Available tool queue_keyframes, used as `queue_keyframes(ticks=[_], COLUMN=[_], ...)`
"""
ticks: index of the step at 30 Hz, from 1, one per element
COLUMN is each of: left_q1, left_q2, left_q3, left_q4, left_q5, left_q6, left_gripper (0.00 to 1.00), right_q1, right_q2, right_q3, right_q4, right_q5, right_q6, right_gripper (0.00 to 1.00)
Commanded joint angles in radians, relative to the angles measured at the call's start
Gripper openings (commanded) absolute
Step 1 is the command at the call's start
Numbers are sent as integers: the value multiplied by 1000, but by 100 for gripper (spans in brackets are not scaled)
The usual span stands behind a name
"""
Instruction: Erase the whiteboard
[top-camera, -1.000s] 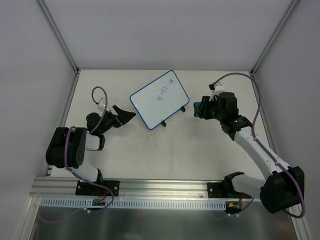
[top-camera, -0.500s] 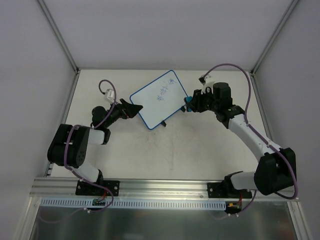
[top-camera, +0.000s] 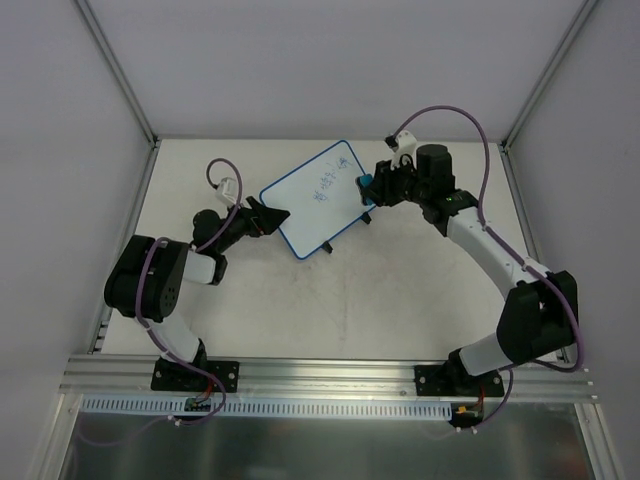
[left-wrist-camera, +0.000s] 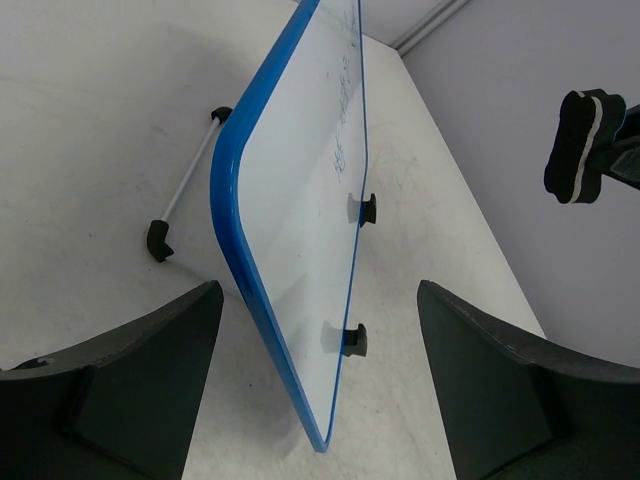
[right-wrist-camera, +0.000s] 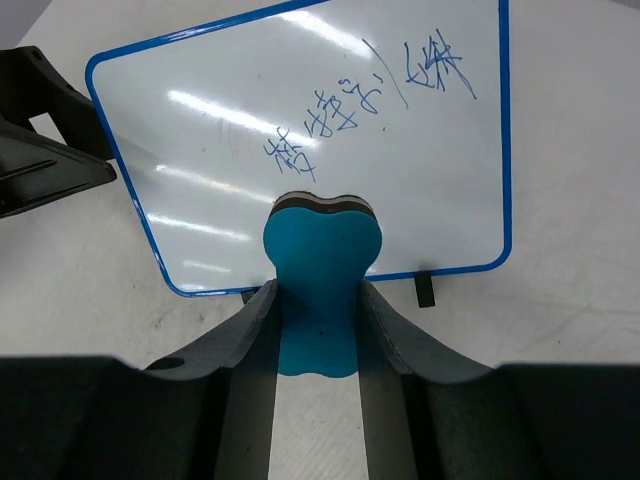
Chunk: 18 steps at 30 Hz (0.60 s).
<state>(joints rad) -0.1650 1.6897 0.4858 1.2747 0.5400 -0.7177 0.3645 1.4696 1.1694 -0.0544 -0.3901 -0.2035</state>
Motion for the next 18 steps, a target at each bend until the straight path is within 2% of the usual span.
queue_keyframes(ticks=[1,9,13,18], left_q1=[-16,-30,-30,-30], left_q2=[33,82,96,103], left_q3=[42,56,60,69], left_q4=[235,318,325,325], left_q5=[-5,18,34,49], left_q6=[18,-8,-12,-22], left_gripper=[79,70,59,47], right_q1=[33,77,93,117], right_q2=[37,112,146,199], right_q3=[56,26,13,45], right_q4=[59,200,284,289], right_q5=[-9,-62,-73,-62], right_q6=[-50,-146,-169,-224], right_gripper=[0,0,0,0])
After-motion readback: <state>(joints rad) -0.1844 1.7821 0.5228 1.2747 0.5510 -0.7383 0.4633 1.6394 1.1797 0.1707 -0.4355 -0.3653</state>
